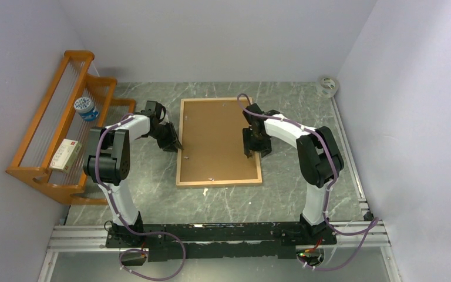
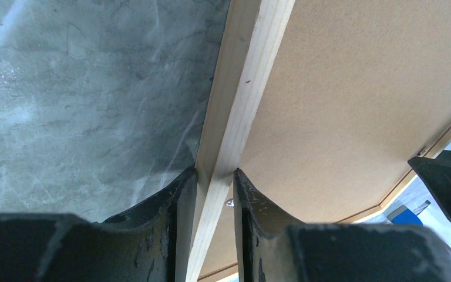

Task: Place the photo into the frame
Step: Install the photo frame at the center of the board.

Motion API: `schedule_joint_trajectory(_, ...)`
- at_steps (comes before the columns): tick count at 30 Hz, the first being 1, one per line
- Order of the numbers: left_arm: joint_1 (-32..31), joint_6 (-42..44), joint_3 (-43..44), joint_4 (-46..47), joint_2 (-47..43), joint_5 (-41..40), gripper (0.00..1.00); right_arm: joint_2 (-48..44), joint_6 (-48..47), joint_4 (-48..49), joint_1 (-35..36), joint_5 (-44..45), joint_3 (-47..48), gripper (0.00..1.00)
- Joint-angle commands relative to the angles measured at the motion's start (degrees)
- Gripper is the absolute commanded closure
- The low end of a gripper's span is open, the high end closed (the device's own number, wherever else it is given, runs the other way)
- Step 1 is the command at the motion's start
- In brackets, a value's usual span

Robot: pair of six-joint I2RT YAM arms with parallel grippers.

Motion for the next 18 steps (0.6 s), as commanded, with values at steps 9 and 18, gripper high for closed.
schedule_joint_trajectory(9, -0.5, -0.4, -1.4, -1.9, 1.3, 0.0, 0.67, 1.0, 4.3, -0.5, -0.2, 5.5, 0.3, 0.48)
schedule_joint_trajectory(18, -0.5, -0.3, -1.6, -1.9, 1.6, 0.2, 0.67, 0.5, 7.2, 1.7, -1.1, 4.4, -1.9, 0.47)
